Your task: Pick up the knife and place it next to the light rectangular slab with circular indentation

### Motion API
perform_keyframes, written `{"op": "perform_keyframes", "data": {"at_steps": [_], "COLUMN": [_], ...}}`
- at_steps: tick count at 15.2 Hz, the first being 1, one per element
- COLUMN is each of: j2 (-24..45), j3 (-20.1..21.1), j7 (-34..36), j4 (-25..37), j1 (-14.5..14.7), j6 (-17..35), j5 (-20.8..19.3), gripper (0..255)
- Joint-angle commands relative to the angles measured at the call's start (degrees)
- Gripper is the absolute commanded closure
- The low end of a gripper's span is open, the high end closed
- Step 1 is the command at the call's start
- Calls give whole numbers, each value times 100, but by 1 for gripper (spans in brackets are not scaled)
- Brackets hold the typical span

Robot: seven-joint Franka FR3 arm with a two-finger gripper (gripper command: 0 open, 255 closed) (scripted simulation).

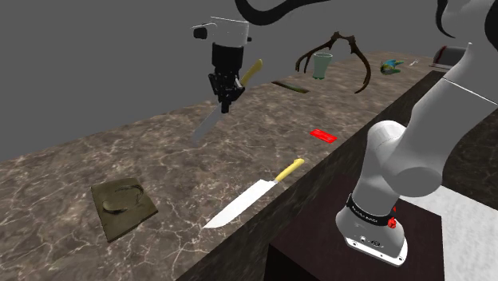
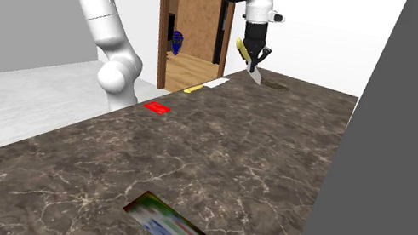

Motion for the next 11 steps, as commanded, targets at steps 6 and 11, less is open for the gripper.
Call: {"op": "perform_keyframes", "data": {"at_steps": [6,11], "j2": [-266,-269], "j3": [694,1198], "j7": [994,1698], "j4": [-224,-190], "j1": [364,613], "j6": [16,28], "j5": [158,271], "gripper": [255,255]}}
